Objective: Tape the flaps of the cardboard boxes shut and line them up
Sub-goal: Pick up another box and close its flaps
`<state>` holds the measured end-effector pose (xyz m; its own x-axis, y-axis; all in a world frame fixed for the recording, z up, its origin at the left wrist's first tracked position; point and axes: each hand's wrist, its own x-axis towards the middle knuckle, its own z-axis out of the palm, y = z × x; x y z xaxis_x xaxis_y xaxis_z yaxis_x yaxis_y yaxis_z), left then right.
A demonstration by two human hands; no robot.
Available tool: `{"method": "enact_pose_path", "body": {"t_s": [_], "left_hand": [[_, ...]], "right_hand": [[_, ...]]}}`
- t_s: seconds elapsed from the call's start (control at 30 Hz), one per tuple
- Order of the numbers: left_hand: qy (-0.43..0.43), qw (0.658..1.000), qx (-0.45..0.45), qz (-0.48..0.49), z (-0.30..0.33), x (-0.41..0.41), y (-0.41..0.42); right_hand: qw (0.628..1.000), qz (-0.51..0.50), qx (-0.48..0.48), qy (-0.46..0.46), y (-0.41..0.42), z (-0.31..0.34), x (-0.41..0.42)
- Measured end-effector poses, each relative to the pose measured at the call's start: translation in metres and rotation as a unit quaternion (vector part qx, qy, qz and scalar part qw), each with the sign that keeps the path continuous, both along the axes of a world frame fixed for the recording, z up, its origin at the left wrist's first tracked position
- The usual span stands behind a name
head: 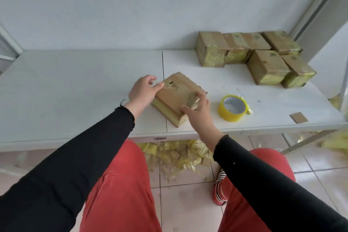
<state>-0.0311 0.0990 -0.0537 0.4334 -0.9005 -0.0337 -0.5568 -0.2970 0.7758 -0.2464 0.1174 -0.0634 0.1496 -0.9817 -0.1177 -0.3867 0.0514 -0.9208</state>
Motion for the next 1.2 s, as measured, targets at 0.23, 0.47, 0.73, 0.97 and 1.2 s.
{"method": "enact_pose_path", "body": {"t_s": [0.23, 0.47, 0.73, 0.97, 1.2], "left_hand": [[0.316, 0.942, -0.042, 0.108, -0.008, -0.051, 0.04], [0.347, 0.935, 0.024, -0.063, -0.022, -0.059, 0.047], [0.423, 0.905, -0.004, -0.05, -0.028, -0.064, 0.044], [0.454, 0.89, -0.009, -0.044, -0.032, -0.058, 0.04], [0.468, 0.883, -0.02, -0.041, -0.034, -0.057, 0.04]], "right_hand": [[0.968, -0.122, 0.097, -0.198, 0.012, -0.012, -0.018], [0.953, -0.055, 0.186, -0.234, -0.024, -0.001, -0.026], [0.952, 0.016, 0.175, -0.25, -0.035, -0.021, -0.021], [0.953, 0.08, 0.213, -0.201, -0.06, -0.01, -0.029], [0.945, 0.043, 0.209, -0.247, -0.061, -0.014, -0.026]]}}
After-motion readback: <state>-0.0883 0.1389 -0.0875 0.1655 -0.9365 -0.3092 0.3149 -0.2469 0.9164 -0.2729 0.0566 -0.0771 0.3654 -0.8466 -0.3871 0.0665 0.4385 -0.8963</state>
